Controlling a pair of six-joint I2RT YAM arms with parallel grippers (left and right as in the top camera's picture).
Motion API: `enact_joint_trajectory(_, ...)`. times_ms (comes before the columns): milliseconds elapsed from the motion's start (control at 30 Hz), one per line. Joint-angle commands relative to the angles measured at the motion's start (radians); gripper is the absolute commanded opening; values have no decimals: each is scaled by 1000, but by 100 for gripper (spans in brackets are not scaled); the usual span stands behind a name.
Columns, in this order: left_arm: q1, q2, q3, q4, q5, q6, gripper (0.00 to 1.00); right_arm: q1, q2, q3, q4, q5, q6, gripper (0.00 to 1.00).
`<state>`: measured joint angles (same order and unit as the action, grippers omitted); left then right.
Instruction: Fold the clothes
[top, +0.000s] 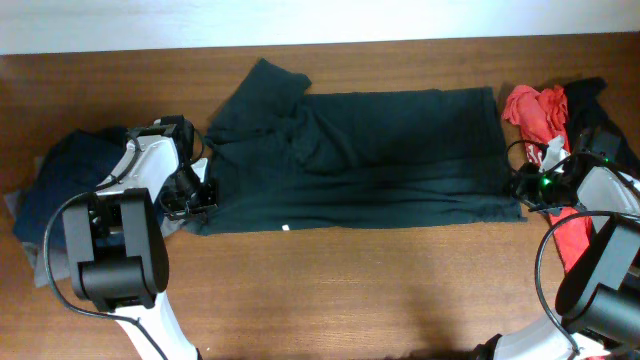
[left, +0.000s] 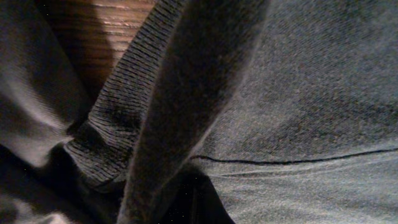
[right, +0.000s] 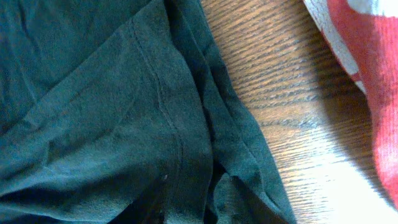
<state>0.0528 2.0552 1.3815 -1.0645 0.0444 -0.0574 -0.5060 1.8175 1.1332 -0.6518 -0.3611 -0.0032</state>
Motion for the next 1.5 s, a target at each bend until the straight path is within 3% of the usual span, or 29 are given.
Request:
enact_joint_trajectory(0,10,-6,-9,6,-11,-3,0,3,8,-1,-3,-25,-6,25)
enact_joint_trajectory(167,10,-6,-9,6,-11,-3,0,22,8,-3,4,-43,4,4)
enact_joint_trajectory(400,10,-6,-9,5,-11,-3,1,26,8,-3,97,-8,42,4)
enact_joint_trajectory(433,10,-6,-9,5,-11,-3,1,26,8,-2,99,3,41,7)
enact_joint_trajectory(500,10,-6,-9,5,-11,-3,1,26,8,-2,97,14,41,31)
enact_joint_trajectory(600,10,-6,-9,6,-11,-3,0,29,11,-3,81,14,41,39)
enact_joint_trajectory(733,10,-6,-9,6,-11,-3,0,47,35,-24,66,18,42,40)
enact_joint_trajectory(833,10,-6,-9,6,-11,-3,1,58,65,-38,63,18,45,31)
enact_joint_trajectory(967,10,-6,-9,5,-10,-3,0,61,83,-37,66,17,45,4)
enact_joint_trajectory(1467,10,-6,-9,2,-7,-3,0,43,56,98,102,18,42,4)
